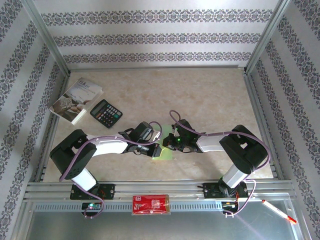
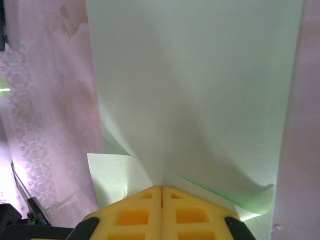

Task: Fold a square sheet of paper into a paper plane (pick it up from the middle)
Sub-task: Fold the triangle a second time at the center of the table.

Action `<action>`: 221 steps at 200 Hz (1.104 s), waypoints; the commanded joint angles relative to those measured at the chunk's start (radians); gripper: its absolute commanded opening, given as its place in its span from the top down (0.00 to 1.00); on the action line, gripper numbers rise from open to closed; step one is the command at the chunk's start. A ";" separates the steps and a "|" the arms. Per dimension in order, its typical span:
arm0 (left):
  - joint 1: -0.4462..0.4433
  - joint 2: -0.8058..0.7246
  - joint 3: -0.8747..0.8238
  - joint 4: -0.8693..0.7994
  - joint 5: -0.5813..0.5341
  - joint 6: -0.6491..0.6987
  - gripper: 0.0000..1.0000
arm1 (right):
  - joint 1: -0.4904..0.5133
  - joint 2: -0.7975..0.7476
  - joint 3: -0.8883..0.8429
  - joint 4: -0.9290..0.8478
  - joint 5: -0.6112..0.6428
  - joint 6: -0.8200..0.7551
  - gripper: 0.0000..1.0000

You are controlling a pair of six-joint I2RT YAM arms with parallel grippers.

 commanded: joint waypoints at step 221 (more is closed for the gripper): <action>0.045 0.020 -0.102 -0.090 0.060 -0.084 1.00 | -0.013 0.028 -0.045 -0.090 0.040 -0.033 1.00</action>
